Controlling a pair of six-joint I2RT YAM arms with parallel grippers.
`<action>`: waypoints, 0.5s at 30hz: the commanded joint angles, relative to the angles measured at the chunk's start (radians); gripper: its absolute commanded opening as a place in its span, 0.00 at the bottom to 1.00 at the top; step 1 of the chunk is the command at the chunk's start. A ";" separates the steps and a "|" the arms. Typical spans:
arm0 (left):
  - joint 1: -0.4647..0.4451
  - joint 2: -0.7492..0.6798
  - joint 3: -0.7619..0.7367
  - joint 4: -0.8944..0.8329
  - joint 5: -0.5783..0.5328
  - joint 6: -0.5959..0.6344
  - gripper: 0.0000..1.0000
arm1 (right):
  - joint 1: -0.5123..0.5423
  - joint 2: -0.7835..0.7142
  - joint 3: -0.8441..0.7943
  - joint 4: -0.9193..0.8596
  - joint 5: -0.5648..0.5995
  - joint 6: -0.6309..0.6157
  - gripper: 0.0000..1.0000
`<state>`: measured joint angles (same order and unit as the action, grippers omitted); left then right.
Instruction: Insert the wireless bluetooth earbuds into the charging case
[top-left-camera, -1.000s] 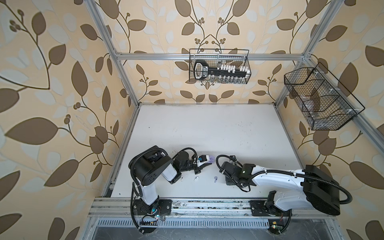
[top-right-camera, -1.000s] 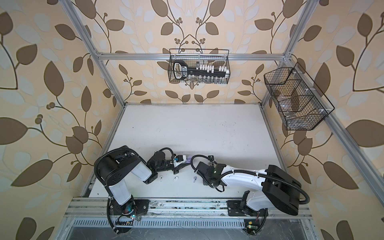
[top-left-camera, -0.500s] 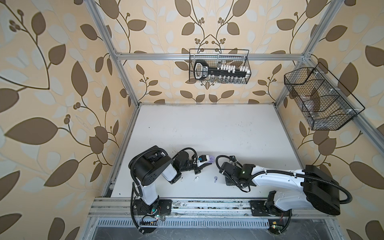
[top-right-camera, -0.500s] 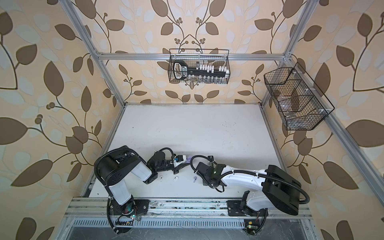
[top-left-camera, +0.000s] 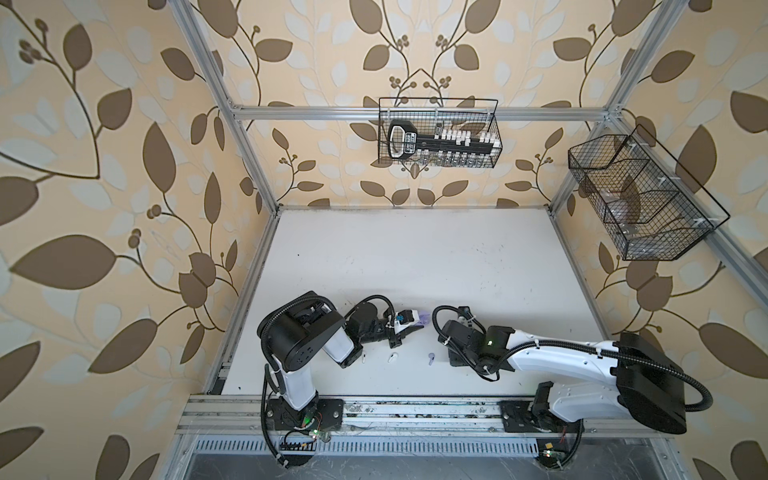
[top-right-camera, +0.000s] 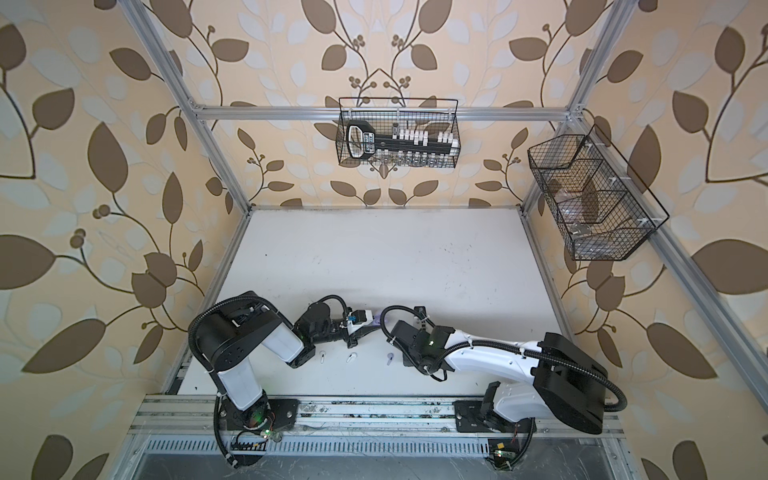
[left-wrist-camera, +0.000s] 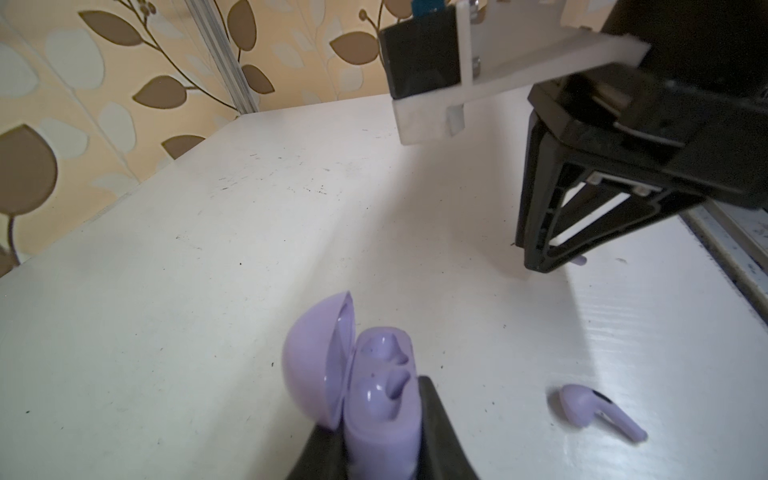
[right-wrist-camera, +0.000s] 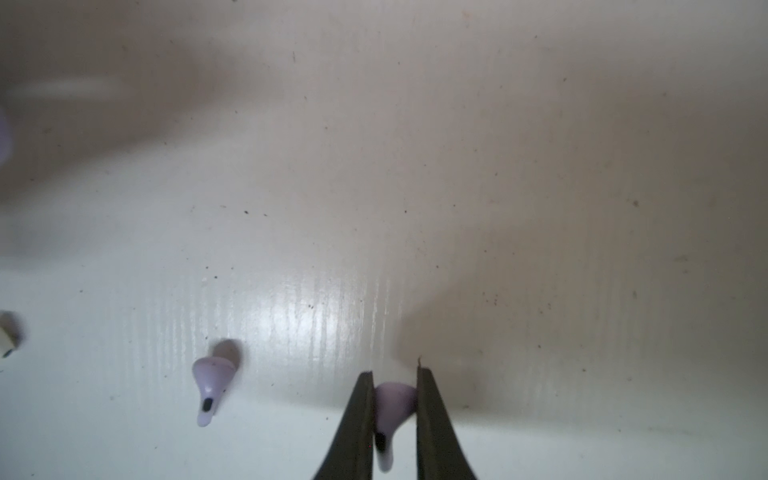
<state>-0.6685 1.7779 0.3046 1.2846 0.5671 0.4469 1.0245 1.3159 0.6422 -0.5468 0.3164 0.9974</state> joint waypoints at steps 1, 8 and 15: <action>-0.003 0.009 -0.005 0.068 0.004 0.016 0.03 | -0.015 -0.031 0.024 0.025 0.038 -0.008 0.15; -0.003 0.011 -0.004 0.070 0.001 0.018 0.03 | -0.043 -0.080 0.012 0.180 0.057 -0.048 0.15; -0.003 0.014 -0.003 0.072 -0.007 0.016 0.03 | -0.044 -0.106 -0.009 0.335 0.108 -0.069 0.14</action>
<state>-0.6685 1.7836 0.3046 1.2896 0.5659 0.4469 0.9794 1.2312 0.6422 -0.3054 0.3740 0.9447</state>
